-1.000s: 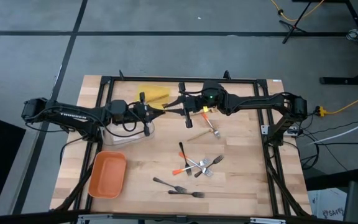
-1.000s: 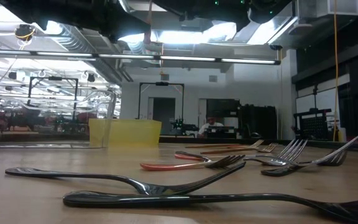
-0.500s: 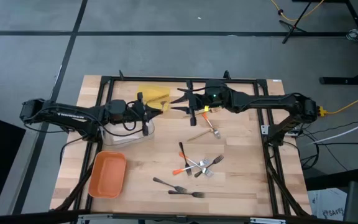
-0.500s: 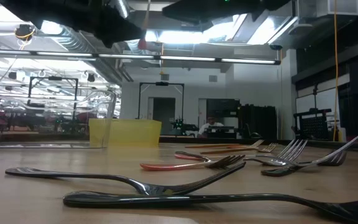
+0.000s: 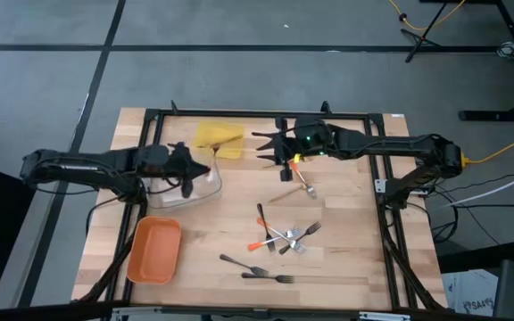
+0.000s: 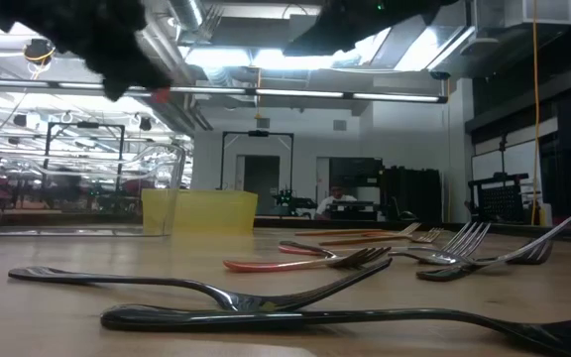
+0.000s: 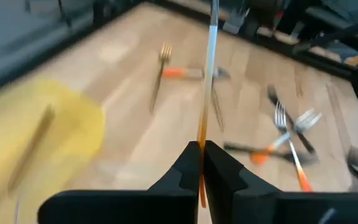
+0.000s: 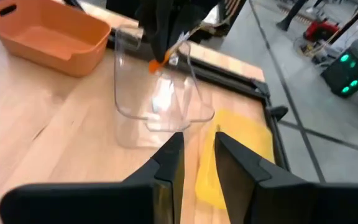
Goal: Sort silverware by color (type)
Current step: Put the orange fork into the transparent bin
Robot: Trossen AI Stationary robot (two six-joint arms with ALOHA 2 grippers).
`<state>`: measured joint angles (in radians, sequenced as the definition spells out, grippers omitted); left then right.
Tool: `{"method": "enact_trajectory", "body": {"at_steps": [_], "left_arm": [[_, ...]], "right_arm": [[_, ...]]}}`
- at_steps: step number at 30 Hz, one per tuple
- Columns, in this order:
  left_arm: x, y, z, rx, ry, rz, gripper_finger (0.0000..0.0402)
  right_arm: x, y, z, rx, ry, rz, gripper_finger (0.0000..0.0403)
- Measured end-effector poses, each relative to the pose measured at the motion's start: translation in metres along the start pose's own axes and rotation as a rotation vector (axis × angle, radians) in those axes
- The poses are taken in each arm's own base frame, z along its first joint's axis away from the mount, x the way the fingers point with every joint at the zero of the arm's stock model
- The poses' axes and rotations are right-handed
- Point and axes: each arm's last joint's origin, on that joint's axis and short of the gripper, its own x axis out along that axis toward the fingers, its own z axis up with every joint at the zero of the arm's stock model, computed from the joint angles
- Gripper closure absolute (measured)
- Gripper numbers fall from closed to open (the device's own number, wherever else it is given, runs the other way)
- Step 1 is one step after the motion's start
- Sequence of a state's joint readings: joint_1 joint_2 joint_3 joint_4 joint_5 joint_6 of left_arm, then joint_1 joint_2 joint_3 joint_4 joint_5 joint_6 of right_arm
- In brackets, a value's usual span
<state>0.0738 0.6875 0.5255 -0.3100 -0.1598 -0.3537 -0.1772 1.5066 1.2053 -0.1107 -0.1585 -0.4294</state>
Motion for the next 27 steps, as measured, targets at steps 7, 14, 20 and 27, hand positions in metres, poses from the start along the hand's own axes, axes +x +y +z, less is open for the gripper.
{"method": "enact_trajectory", "body": {"at_steps": [7,14,20,27], "left_arm": [[-0.015,0.009,-0.021,-0.156,0.206,0.031,0.0399],[-0.022,0.014,-0.040,-0.257,0.436,0.065,0.0399],[-0.028,0.018,-0.051,-0.309,0.571,0.116,0.0399],[-0.034,0.021,-0.059,-0.325,0.662,0.168,0.0399]], "right_arm": [[0.000,0.001,-0.001,0.002,0.011,0.006,0.0322],[0.000,0.001,-0.002,0.004,0.025,0.013,0.0322],[0.000,0.001,-0.002,0.004,0.025,0.013,0.0322],[0.000,0.001,-0.002,0.004,0.025,0.013,0.0322]]}}
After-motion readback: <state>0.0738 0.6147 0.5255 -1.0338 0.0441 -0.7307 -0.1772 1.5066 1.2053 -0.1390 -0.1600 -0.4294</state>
